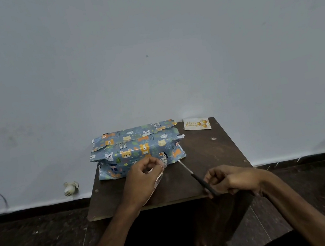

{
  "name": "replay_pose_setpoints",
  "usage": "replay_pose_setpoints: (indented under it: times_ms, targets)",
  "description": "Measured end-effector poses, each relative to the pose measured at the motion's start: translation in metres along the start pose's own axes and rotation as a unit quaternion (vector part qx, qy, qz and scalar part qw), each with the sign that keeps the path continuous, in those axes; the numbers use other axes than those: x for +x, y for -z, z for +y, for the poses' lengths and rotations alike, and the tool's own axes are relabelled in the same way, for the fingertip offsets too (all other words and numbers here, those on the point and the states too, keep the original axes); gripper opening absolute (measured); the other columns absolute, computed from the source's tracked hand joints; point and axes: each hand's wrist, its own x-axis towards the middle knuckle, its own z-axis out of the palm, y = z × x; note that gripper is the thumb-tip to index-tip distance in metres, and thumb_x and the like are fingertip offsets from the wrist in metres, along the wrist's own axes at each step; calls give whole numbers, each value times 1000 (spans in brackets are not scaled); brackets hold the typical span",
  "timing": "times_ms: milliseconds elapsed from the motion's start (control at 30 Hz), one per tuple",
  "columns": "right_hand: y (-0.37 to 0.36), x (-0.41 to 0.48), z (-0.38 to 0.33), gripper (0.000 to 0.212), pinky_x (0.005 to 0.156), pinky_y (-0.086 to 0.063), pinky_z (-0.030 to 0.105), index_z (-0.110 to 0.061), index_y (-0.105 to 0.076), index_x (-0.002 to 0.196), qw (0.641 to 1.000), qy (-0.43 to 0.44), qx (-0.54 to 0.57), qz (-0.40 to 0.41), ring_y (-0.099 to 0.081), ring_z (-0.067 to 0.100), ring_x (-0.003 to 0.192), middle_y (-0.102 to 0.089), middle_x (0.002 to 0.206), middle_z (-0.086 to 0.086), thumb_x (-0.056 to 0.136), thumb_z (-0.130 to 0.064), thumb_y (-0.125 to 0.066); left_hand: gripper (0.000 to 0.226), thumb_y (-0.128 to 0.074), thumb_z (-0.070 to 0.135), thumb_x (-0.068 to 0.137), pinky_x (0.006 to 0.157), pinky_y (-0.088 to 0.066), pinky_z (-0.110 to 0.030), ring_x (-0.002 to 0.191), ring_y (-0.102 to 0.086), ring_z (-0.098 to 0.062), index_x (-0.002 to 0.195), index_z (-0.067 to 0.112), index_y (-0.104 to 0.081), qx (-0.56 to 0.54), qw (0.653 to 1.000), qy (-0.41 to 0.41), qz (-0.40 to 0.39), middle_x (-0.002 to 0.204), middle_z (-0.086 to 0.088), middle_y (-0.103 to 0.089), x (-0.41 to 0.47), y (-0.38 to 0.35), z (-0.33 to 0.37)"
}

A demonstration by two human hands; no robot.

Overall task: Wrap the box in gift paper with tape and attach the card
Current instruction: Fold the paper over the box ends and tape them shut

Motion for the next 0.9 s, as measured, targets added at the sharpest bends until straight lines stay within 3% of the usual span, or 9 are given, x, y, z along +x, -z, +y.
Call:
replay_pose_setpoints:
  times_ms: [100, 233, 333, 500, 633, 700, 767, 900]
  targets:
    - [-10, 7, -4, 46, 53, -28, 22, -20, -64, 104, 1000, -6, -14, 2, -46, 15, 78, -66, 90, 1, 59, -32, -64, 16, -63, 9, 93, 78, -48, -23, 77, -66, -3, 82, 17, -73, 1, 1000, -11, -5, 75, 7, -72, 1, 0, -1]
    - [-23, 18, -9, 66, 52, -27, 21, -18, -64, 108, 1000, 0, -18, 7, -45, 13, 74, -59, 92, 7, 49, -47, -64, 16, -64, 12, 94, 79, -48, -26, 78, -67, -3, 83, 18, -73, -2, 1000, -20, -12, 77, 4, -73, 2, 1, -2]
    - [-28, 22, -12, 64, 51, -27, 20, -18, -63, 106, 1000, 12, -4, -1, -44, 8, 67, -58, 92, 7, 50, -48, -66, 16, -64, 13, 95, 82, -50, -31, 77, -67, -6, 84, 19, -74, -3, 1000, -17, -13, 77, 2, -72, 2, 2, -3]
    - [-32, 23, -17, 60, 51, -27, 20, -18, -62, 104, 1000, 28, 10, -2, -43, 6, 64, -61, 87, 4, 52, -47, -66, 15, -63, 11, 95, 76, -50, -26, 74, -65, -10, 87, 17, -75, -23, 1000, -1, -13, 84, -11, -70, 2, 3, 0]
    - [-30, 25, -19, 36, 53, -25, 22, -21, -62, 99, 998, 26, 55, -13, -44, 7, 64, -66, 81, -4, 66, -35, -64, 13, -66, 17, 94, 78, -54, -39, 73, -67, -19, 87, 20, -76, -19, 1000, -9, -21, 74, -4, -70, 3, 1, 0]
    - [-31, 28, -19, 36, 52, -26, 22, -21, -64, 99, 997, 24, 67, -14, -44, 8, 63, -66, 82, -3, 66, -36, -67, 12, -67, 19, 94, 80, -55, -45, 73, -67, -24, 87, 22, -76, -17, 999, -14, -23, 74, -3, -70, 4, 2, -1]
    - [-33, 31, -19, 43, 54, -28, 22, -20, -64, 97, 996, 24, 80, -12, -45, 7, 63, -66, 81, -2, 61, -41, -71, 13, -68, 20, 94, 80, -55, -48, 69, -65, -18, 85, 24, -76, -17, 999, -19, -26, 70, 0, -68, 4, 2, -2]
    - [-36, 33, -24, 38, 51, -29, 17, -19, -62, 95, 995, 32, 94, 2, -45, 4, 60, -66, 76, -3, 67, -42, -74, 18, -66, 16, 95, 71, -48, -36, 63, -59, -12, 83, 26, -75, -24, 999, -18, -38, 63, 7, -63, 4, 2, -2]
